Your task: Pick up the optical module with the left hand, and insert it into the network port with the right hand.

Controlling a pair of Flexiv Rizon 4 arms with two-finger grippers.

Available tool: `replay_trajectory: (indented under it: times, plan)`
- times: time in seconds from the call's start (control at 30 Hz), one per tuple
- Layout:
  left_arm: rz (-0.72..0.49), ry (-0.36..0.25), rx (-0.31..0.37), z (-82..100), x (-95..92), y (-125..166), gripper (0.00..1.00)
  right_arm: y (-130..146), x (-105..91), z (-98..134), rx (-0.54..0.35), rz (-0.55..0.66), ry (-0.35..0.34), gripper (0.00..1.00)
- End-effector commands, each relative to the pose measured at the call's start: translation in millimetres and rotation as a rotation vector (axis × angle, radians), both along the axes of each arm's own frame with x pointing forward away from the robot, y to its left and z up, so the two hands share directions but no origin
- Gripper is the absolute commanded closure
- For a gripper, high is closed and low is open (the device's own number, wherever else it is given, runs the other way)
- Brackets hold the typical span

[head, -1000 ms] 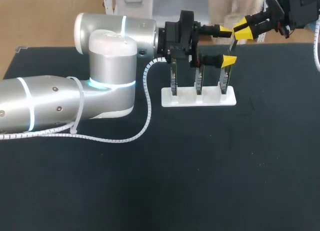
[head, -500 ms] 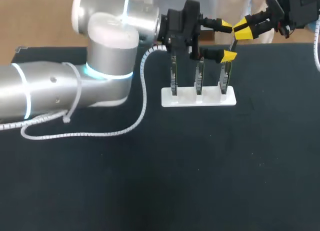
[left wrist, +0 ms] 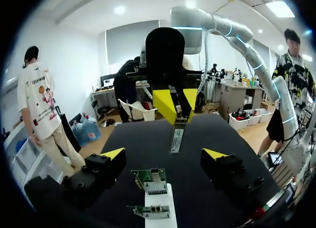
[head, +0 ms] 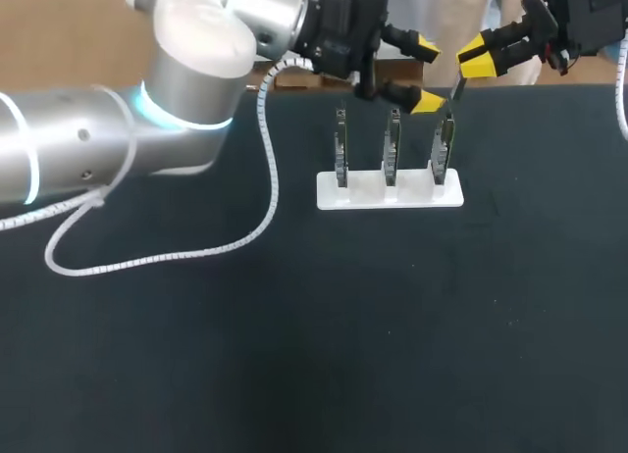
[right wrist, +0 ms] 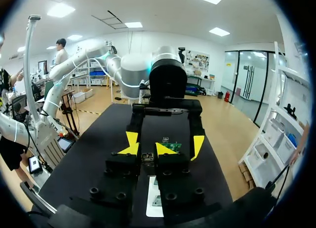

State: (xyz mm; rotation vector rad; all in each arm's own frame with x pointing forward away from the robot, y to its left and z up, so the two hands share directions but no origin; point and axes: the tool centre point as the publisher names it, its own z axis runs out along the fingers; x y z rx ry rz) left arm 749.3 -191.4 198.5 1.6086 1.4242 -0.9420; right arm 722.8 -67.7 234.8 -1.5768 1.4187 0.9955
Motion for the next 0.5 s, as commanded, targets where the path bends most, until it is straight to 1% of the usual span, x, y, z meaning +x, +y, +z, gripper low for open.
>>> replay_trajectory:
  times: [0.03,0.07,0.23,0.33,0.5]
  plan:
    - [0.007,0.008,0.066,1.5,1.1,12.1,0.0,-0.3,-0.7,-0.3,0.001,0.0,-0.002,1.0]
    - [0.01,0.006,0.086,0.3,1.8,14.7,0.0,-0.3,-0.7,-0.3,0.001,0.0,-0.002,1.0]
    - [0.032,0.009,0.129,-4.3,4.8,24.4,0.0,-0.3,-0.7,-0.3,0.001,0.0,-0.002,1.0]
    - [0.035,0.009,0.125,-4.8,5.7,25.4,0.0,-0.3,-0.7,-0.3,0.001,0.0,-0.002,1.0]
    - [0.04,-0.003,0.139,-5.3,7.6,24.7,0.0,-0.3,-0.7,-0.3,0.001,0.0,-0.002,1.0]
